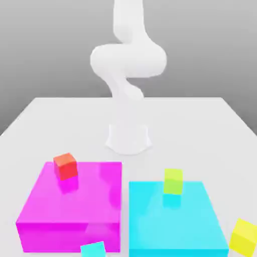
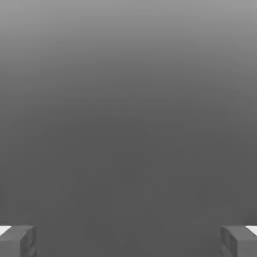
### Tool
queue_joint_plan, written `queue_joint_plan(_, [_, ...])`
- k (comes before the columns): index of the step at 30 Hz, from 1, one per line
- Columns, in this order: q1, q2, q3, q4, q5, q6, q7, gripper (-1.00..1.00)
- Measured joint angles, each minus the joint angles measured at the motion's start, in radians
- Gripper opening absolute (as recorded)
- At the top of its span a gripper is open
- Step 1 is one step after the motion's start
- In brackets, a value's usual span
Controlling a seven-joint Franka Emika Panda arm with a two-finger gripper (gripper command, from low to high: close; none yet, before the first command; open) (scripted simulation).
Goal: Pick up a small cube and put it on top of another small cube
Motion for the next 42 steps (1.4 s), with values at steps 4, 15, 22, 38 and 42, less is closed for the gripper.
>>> queue_joint_plan(4, [0.034,0.151,0.033,0.005,-0.016,0.042,-0.042,0.00])
queue_joint_plan(15, [0.122,0.550,0.124,0.017,-0.069,0.152,-0.145,0.00])
queue_joint_plan(22, [0.203,0.804,0.168,0.024,-0.113,0.222,-0.203,0.00])
queue_joint_plan(38, [0.310,1.230,0.162,0.066,-0.220,0.411,-0.223,-1.00])
queue_joint_plan(42, [0.303,1.207,0.171,0.060,-0.210,0.393,-0.230,-1.00])
